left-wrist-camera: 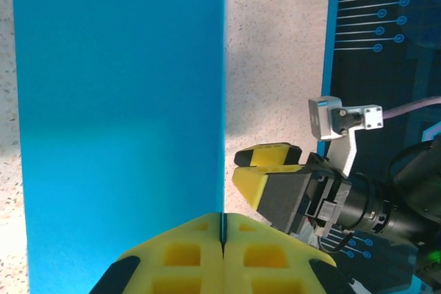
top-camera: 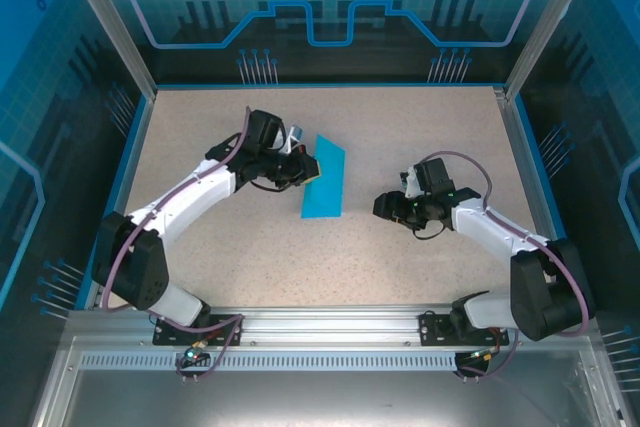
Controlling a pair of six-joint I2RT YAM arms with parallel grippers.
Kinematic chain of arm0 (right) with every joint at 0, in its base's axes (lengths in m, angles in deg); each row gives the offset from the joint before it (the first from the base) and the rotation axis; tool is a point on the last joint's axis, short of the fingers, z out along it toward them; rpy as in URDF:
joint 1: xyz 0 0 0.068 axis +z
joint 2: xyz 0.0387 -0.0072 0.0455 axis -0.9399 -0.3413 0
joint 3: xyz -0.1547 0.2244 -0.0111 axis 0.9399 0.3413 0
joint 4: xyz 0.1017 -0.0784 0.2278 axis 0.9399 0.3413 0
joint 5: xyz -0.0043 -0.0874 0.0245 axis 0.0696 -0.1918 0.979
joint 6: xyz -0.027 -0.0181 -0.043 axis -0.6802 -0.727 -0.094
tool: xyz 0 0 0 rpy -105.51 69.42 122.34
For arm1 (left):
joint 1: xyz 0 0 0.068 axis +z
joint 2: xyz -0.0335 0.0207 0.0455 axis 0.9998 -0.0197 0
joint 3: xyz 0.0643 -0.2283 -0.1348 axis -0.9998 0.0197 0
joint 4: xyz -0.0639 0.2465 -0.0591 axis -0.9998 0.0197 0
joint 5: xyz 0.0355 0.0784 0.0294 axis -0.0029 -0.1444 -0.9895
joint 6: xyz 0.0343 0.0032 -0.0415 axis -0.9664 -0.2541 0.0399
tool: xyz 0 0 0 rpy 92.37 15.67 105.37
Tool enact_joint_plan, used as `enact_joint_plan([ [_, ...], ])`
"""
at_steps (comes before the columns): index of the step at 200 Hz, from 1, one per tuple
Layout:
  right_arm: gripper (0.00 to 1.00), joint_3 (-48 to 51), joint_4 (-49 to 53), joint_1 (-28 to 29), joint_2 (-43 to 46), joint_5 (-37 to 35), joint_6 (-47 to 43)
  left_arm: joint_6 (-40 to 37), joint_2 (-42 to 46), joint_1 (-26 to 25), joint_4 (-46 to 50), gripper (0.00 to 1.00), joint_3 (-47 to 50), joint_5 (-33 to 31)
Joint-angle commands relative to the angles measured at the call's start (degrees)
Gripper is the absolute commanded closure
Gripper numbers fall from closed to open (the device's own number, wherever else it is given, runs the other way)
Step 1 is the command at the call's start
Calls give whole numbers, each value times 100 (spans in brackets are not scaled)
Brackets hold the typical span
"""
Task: Fold a paper plane with a square sheet of paper (pick it up from the middle)
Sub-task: Fold the triangle a second time at the center of the table.
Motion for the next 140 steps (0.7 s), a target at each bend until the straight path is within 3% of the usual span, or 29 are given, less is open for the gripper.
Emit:
enact_joint_plan([
  [1,35,39,34,-30,103,-18,116,-231,-289,-63,45,97,126,176],
  [43,34,31,-226,250,198,99,11,-67,-1004,-291,-589,99,413,44],
  [87,33,-109,-298,1376,331,-946,-307,174,-1350,-330,-866,96,772,-141],
  [109,33,-106,-382,1841,417,-1475,-453,171,-1415,-341,-866,85,768,-89],
  [140,34,94,-840,2140,650,-1683,-612,154,-1574,-341,-879,82,668,41],
])
